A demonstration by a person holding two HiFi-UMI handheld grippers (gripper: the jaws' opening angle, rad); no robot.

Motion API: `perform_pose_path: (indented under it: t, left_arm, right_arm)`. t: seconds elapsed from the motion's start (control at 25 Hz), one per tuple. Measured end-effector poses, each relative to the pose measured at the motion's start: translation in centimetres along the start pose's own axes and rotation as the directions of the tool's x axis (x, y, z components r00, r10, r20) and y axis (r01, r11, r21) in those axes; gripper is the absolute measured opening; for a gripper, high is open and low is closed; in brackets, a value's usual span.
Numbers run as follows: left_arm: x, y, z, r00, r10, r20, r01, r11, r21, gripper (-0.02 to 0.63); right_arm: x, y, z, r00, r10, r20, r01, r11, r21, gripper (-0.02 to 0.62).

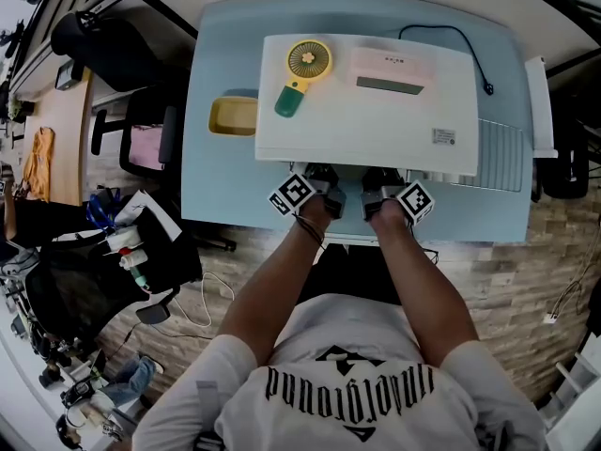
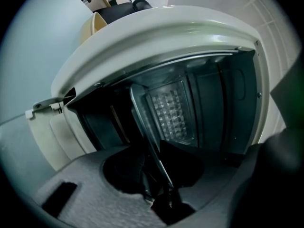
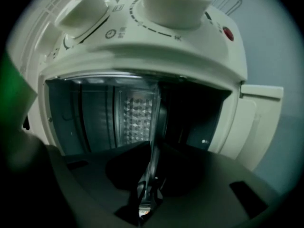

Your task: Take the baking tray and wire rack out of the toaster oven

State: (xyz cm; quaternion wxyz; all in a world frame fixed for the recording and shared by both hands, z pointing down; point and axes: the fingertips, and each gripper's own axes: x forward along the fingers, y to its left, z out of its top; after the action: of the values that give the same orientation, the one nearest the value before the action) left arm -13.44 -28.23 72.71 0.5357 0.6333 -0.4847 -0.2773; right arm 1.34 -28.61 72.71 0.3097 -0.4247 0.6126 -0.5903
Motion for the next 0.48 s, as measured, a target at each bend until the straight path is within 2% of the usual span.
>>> perform_pose_path:
  t: [0.48]
  left_arm:
    - [-2.7, 0.1, -1.4, 1.000, -0.003, -0.019, 0.003, 1.000, -0.028, 0.079]
  right_arm:
    - [-2.5, -0.5, -1.4, 0.999, -0.011, -0.039, 0.011, 1.000, 0.009, 0.069]
